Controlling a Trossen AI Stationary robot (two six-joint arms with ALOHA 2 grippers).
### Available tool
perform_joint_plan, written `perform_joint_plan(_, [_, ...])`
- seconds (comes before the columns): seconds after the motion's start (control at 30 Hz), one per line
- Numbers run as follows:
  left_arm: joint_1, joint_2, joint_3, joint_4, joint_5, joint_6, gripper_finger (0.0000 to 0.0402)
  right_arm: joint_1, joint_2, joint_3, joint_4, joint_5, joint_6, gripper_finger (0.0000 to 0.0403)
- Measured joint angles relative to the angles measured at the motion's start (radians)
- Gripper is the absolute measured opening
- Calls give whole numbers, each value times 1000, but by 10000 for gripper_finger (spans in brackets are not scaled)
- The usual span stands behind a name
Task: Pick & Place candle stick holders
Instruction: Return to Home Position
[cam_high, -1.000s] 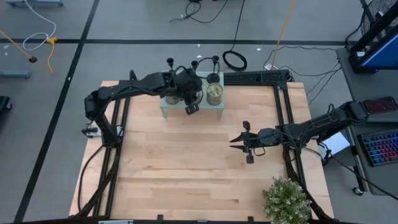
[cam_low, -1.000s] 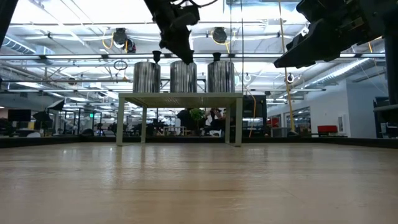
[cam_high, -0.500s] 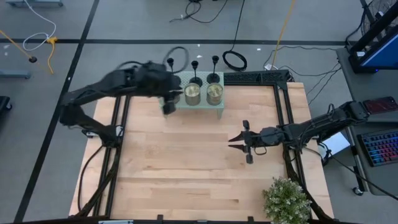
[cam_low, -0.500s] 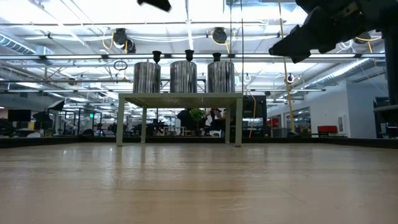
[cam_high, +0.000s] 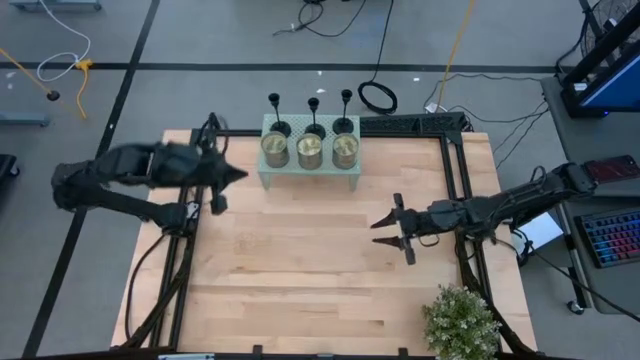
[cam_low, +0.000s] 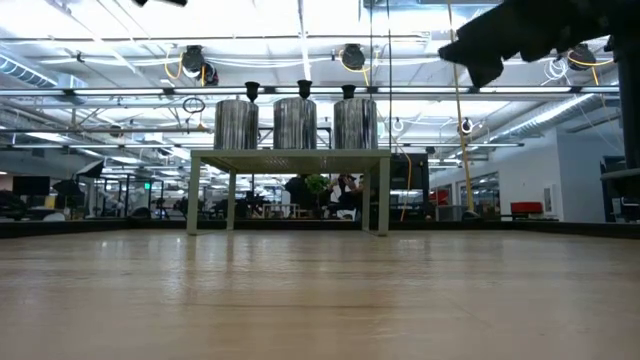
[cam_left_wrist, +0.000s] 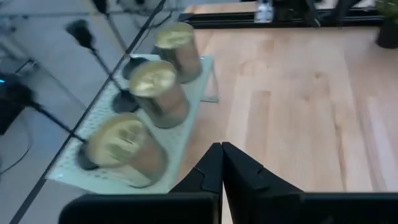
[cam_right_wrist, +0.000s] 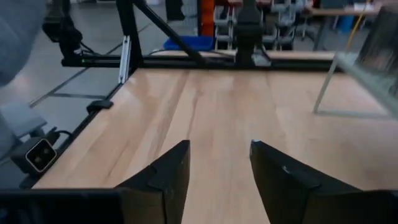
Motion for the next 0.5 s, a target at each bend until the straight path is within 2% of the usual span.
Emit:
perform_joint_plan(0.13, [-63, -169, -300, 197, 4, 18, 4, 0, -94, 0, -59, -1, -45, 162])
perform_joint_plan(0.23, [-105, -277, -493, 342, 5, 51, 12, 0, -164, 0, -117, 0, -57, 159])
perform_joint_plan(0.37, [-147, -402, -689, 506, 16, 59, 26, 0, -221, 0, -191, -2, -57, 159])
perform_joint_plan(0.5, [-178, -511, -832, 626, 55, 58, 23, 0, -255, 0, -253, -1, -73, 161])
